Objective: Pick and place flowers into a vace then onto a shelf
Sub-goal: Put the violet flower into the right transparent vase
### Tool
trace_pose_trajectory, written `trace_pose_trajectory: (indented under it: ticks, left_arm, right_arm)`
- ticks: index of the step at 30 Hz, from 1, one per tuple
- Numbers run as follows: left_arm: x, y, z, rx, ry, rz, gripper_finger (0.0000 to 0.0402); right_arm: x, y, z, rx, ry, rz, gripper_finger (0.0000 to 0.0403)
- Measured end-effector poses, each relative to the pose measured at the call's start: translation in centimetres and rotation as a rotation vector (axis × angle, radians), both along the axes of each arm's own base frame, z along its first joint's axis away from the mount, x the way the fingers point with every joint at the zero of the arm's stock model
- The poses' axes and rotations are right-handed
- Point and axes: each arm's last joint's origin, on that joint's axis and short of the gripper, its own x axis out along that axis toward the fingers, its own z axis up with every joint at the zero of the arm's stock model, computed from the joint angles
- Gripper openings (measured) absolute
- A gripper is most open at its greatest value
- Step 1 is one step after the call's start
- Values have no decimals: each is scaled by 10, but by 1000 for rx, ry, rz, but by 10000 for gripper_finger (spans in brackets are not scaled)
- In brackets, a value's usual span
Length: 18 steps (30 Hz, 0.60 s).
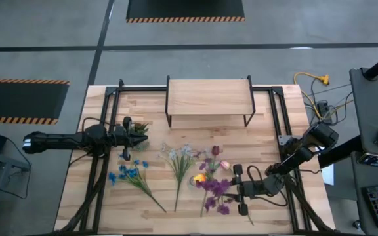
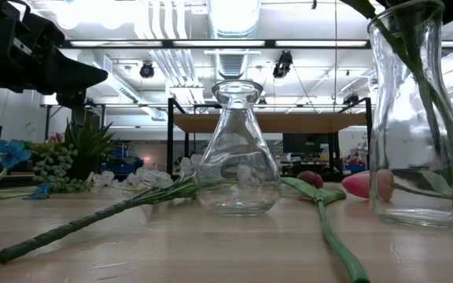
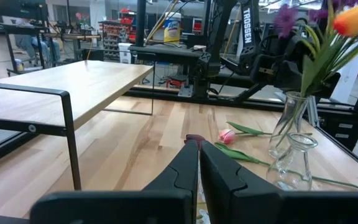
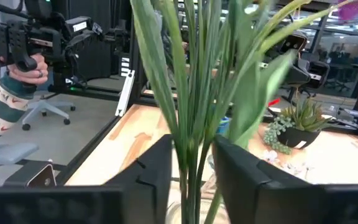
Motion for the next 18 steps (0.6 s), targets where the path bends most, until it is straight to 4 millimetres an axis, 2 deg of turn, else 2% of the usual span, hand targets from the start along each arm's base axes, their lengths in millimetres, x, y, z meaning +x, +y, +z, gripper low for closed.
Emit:
trace_pose_trajectory:
  ticks: [9,18]
  left_arm:
    - [0,0,0,0,0,0,0]
    - [0,0,0,0,0,0,0]
  right_arm:
    - [-5,-1,17,23,-23,7,200]
    - [-25,-1,44,58,165,49,231]
